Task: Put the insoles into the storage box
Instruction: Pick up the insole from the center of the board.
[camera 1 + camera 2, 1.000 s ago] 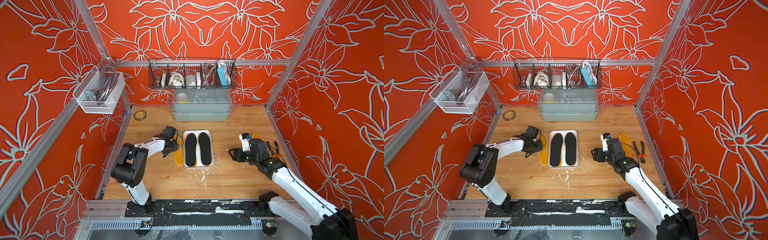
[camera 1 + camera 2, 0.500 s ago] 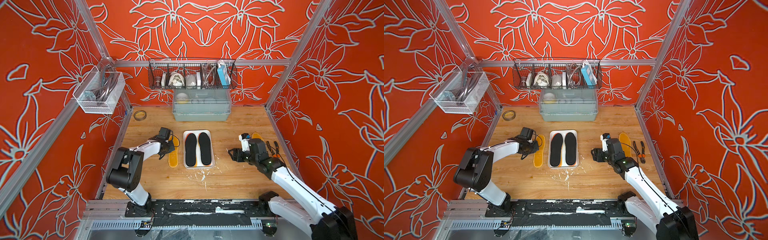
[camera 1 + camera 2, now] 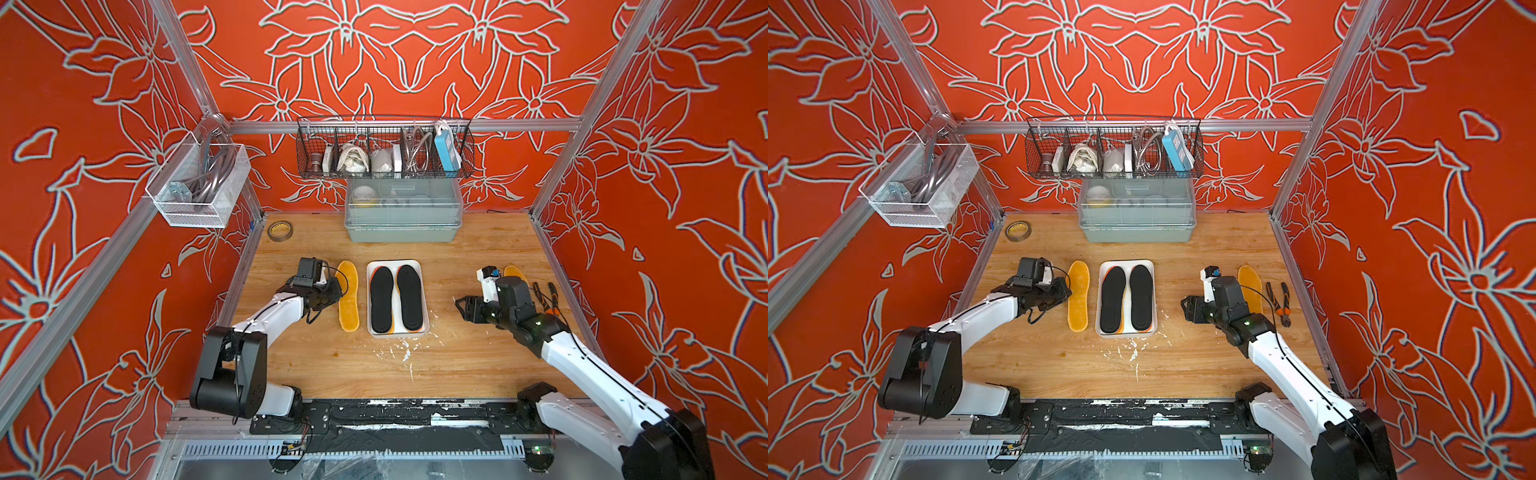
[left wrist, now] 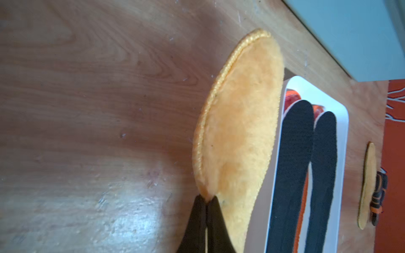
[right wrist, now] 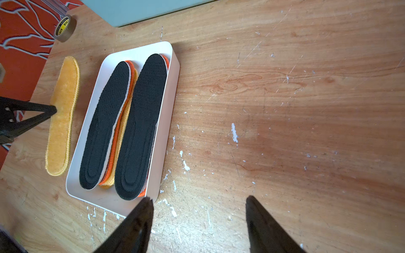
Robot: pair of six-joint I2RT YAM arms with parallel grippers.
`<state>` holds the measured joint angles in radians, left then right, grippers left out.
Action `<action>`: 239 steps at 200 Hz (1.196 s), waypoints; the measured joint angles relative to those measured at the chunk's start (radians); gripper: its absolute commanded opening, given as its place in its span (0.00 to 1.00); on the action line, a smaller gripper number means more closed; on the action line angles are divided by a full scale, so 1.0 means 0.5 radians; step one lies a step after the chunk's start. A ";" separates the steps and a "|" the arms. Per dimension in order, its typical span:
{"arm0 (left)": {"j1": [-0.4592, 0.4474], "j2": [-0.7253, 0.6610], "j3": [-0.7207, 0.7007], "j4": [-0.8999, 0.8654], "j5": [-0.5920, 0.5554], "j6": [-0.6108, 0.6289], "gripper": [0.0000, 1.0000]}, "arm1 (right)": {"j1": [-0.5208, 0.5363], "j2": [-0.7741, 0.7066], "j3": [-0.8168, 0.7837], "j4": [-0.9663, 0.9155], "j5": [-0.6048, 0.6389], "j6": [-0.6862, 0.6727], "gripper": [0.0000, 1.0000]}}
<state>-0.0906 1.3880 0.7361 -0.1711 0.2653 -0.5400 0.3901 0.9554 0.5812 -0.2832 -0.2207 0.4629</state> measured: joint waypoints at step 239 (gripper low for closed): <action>-0.063 -0.397 0.031 -0.253 0.425 -0.121 0.00 | 0.658 1.698 1.003 1.231 -1.039 0.713 0.37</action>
<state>-0.1223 1.1896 0.7517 -0.2974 0.4778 -0.6006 0.7193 1.8046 1.0824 0.3321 -0.7403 0.8196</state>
